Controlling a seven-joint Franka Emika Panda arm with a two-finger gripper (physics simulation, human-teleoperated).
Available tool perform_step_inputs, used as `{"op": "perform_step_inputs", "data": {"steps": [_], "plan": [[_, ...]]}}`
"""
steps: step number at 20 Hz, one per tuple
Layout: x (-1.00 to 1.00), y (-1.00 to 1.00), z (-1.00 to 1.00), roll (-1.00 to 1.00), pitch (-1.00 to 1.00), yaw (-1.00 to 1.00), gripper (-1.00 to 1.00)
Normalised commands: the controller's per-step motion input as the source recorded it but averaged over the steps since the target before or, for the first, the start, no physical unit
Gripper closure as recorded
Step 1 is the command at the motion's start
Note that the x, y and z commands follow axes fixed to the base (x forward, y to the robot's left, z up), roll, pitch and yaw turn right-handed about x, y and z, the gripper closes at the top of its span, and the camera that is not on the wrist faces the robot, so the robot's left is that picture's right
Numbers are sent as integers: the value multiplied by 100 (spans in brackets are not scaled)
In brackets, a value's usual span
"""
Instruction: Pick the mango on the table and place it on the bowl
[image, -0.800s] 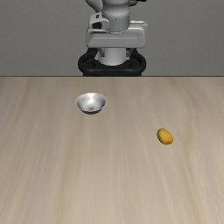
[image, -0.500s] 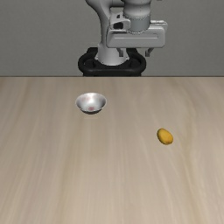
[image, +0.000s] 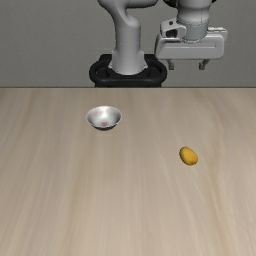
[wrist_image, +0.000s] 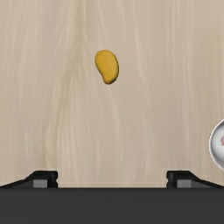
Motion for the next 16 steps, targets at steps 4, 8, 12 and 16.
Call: {"op": "perform_step_inputs", "data": {"steps": [4,8,12,16], "plan": [[100,0,0,0,0,0,-100],[100,0,0,0,0,0,-100],[75,25,0,0,0,0,-100],[0,0,-100,0,0,0,-100]]}}
